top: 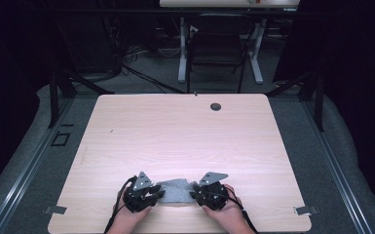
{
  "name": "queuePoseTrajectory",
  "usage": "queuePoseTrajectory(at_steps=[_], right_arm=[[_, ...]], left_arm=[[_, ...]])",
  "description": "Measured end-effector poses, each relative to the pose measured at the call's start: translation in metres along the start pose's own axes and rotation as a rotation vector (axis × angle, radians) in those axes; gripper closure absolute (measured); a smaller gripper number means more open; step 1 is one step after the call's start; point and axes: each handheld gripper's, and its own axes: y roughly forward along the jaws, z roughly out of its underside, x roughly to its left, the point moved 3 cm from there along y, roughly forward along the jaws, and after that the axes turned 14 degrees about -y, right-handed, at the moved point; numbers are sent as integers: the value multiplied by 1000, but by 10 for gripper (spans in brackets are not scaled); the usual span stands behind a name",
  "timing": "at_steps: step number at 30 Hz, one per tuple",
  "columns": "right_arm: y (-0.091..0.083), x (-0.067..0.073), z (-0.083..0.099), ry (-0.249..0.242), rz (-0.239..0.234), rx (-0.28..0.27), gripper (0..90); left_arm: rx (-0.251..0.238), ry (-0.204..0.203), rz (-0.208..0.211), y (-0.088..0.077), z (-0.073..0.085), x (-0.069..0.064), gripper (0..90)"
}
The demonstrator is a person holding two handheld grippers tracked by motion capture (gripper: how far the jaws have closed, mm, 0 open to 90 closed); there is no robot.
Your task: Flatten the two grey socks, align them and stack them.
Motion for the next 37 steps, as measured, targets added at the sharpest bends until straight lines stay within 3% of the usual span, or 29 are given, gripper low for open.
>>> queuePoseTrajectory(at_steps=[6, 13, 17, 26, 30, 37], right_arm=[[-2, 1, -2, 7, 2, -22, 699], [-22, 0, -11, 6, 17, -103, 650], [-32, -6, -11, 9, 42, -115, 643], [-49, -22, -1, 46, 108, -114, 604], [-50, -25, 4, 43, 144, -106, 604], [-47, -35, 16, 69, 162, -74, 597]], left_arm=[[-15, -9, 15, -3, -2, -1, 671], [-82, -30, 40, -22, -11, -5, 604], [-100, -42, 37, -31, -12, -1, 597], [-125, -85, -12, -42, -11, 20, 581], [-123, -90, -39, -43, -8, 28, 563], [-115, -112, -73, -43, -5, 41, 543]])
